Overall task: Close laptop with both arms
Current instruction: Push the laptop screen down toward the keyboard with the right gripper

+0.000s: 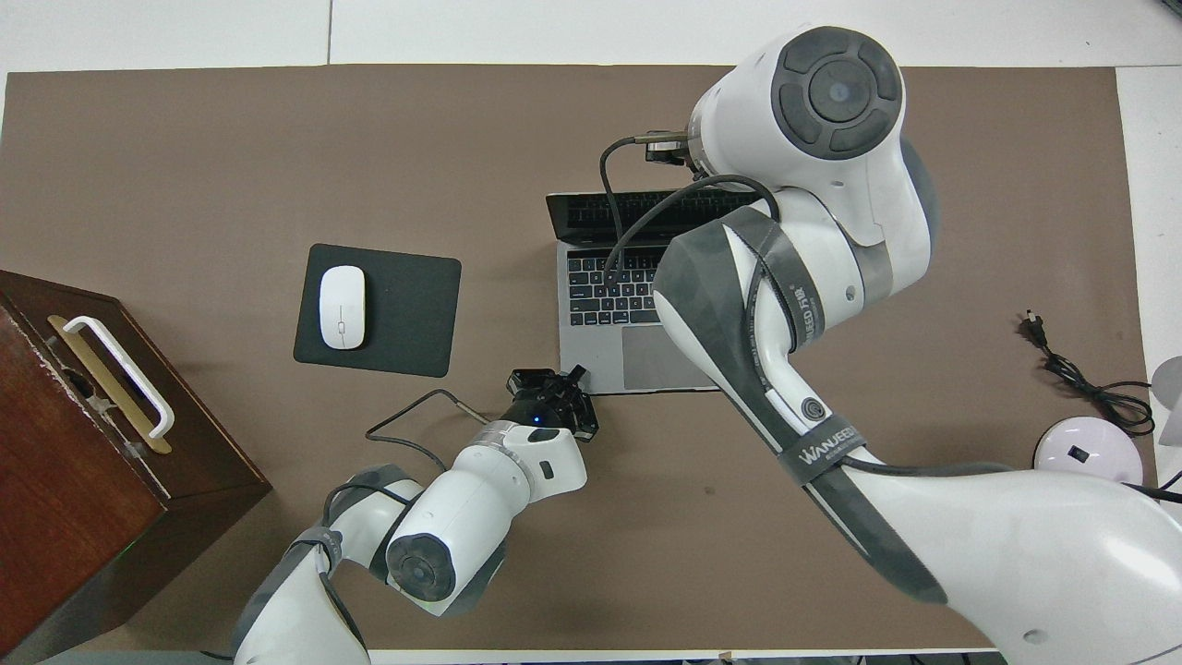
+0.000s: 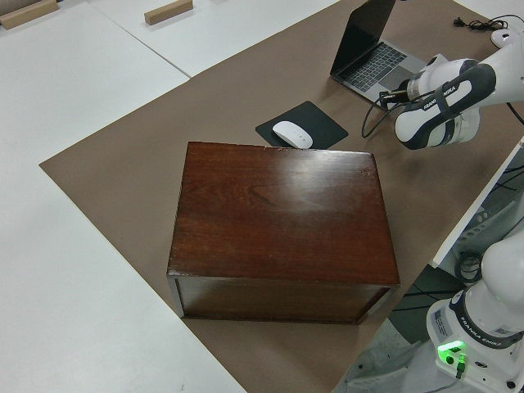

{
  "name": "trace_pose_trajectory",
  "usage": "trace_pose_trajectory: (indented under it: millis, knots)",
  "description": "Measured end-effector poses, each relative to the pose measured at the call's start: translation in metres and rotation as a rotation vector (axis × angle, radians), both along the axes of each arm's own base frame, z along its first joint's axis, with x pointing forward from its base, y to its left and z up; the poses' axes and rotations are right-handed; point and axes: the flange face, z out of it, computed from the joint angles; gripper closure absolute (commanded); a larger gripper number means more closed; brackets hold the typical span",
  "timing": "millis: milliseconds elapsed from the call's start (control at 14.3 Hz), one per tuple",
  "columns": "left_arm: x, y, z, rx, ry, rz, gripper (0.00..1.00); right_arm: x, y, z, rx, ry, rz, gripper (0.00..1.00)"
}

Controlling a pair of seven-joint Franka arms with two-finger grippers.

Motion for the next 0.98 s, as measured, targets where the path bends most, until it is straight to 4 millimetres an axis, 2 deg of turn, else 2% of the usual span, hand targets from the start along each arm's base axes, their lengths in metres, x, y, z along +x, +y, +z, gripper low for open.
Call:
trace_pose_trajectory:
  millis: [280, 630, 980]
  knots:
    - [0.000, 0.000, 0.000, 0.000, 0.000, 0.000, 1.00, 0.001, 0.000, -0.007, 0.042, 0.032, -0.017, 1.00]
    - [0.000, 0.000, 0.000, 0.001, -0.002, -0.002, 1.00, 0.000, -0.013, -0.014, 0.095, 0.137, -0.060, 1.00]
    - [0.000, 0.000, 0.000, 0.002, -0.003, -0.004, 1.00, -0.006, -0.013, -0.019, 0.128, 0.209, -0.073, 1.00]
